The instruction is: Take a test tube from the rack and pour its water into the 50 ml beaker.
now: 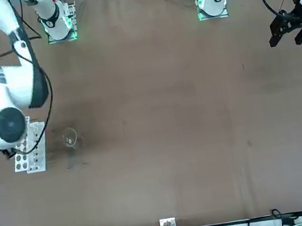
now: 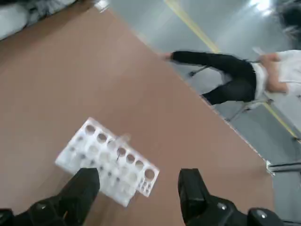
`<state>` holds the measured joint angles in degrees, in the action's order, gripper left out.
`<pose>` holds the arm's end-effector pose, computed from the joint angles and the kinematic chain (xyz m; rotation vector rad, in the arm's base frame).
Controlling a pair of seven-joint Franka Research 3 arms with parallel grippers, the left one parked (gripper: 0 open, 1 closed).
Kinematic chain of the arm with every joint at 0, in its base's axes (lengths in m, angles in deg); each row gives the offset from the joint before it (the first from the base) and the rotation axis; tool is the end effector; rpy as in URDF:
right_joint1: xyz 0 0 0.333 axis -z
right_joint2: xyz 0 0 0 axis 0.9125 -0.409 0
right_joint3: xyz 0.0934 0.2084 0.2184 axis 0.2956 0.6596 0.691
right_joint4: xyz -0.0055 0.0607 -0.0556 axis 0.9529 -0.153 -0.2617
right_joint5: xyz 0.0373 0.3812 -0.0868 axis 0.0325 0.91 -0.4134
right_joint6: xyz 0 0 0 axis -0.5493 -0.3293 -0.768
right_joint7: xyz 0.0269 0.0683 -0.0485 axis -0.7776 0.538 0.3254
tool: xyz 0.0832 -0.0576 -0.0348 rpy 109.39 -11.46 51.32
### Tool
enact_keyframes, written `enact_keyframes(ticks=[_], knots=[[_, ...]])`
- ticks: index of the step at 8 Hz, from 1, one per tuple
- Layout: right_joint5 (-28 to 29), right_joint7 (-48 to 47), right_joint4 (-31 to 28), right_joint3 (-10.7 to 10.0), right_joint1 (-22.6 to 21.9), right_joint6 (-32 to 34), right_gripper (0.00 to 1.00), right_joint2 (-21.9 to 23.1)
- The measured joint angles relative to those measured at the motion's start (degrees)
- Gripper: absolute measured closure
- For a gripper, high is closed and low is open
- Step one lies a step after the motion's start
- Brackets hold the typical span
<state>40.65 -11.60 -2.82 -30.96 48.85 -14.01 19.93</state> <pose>0.6658 0.0447 0.4926 2.2094 -1.0369 0.1954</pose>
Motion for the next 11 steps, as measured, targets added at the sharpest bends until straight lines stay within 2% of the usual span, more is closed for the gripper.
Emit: enact_keyframes(ticks=[3, 5, 6, 9, 11], knots=[[12.29, 18.79, 1.84, 0.02, 2.43, -0.03, 0.0, 2.41], [21.93, 33.57, 1.63, 0.49, 7.42, 0.24, 0.0, 6.21], [23.98, 39.01, 0.18, 1.08, 9.22, 0.08, 0.0, 8.62], [27.89, 51.5, -10.85, 5.52, 12.51, -4.07, 0.0, 17.93], [31.92, 54.66, -16.91, 6.01, 14.23, -5.62, 0.0, 24.11]])
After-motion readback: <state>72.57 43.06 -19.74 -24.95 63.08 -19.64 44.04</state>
